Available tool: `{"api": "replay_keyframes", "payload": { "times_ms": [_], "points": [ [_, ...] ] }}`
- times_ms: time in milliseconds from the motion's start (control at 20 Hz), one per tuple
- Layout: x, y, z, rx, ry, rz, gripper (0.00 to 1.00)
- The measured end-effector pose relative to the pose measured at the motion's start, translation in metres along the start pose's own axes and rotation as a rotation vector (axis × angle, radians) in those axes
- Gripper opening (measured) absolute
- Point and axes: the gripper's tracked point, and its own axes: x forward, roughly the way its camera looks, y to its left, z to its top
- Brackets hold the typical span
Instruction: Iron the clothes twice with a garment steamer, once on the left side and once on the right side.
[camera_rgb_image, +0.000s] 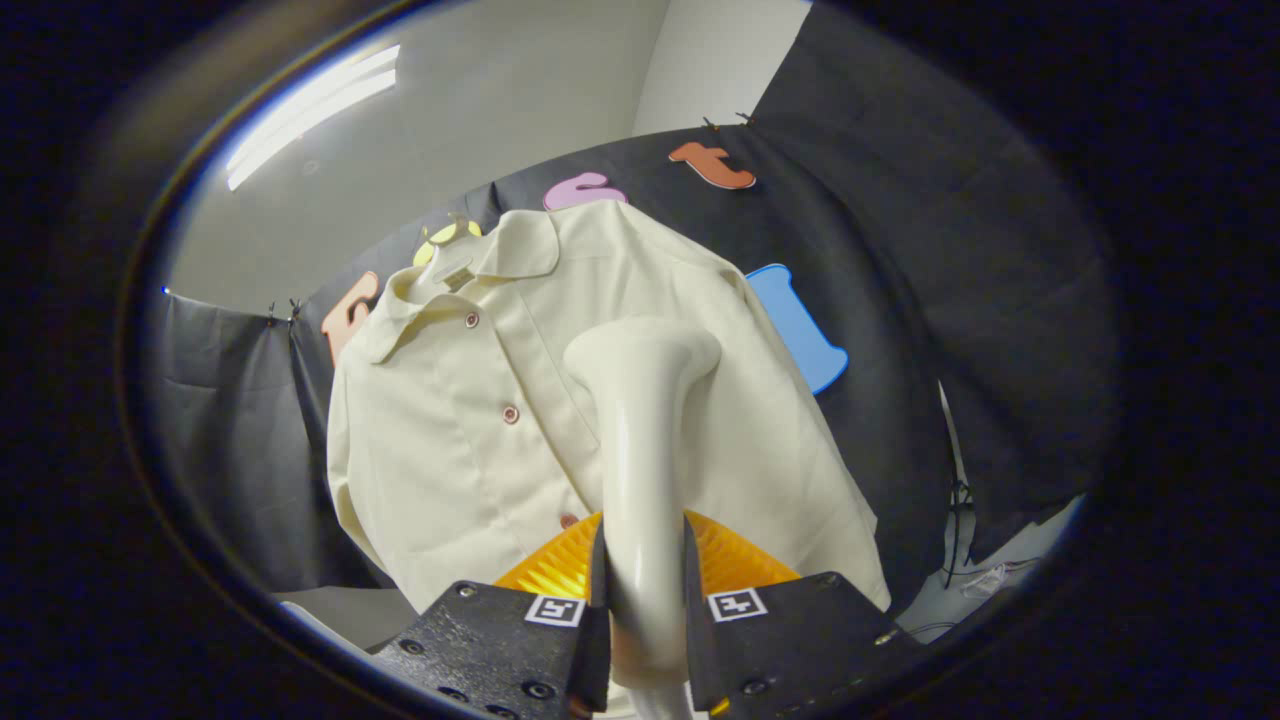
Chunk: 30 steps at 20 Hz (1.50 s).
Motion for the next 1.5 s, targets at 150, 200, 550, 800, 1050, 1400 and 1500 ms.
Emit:
{"api": "replay_keyframes", "payload": {
  "times_ms": [150,200,550,800,1050,1400,1500],
  "points": [
    [-0.009,-0.01,-0.018,0.0,0.027,-0.016,0.3],
    [-0.012,-0.014,-0.024,-0.006,0.038,-0.024,0.31],
    [-0.029,-0.041,-0.065,0.006,0.105,-0.068,0.31],
    [-0.044,-0.064,-0.102,-0.013,0.165,-0.108,0.31],
    [-0.06,-0.083,-0.128,0.01,0.207,-0.152,0.31],
    [-0.084,-0.097,-0.153,0.031,0.241,-0.2,0.31],
    [-0.093,-0.095,-0.153,0.038,0.239,-0.208,0.31]
  ]
}}
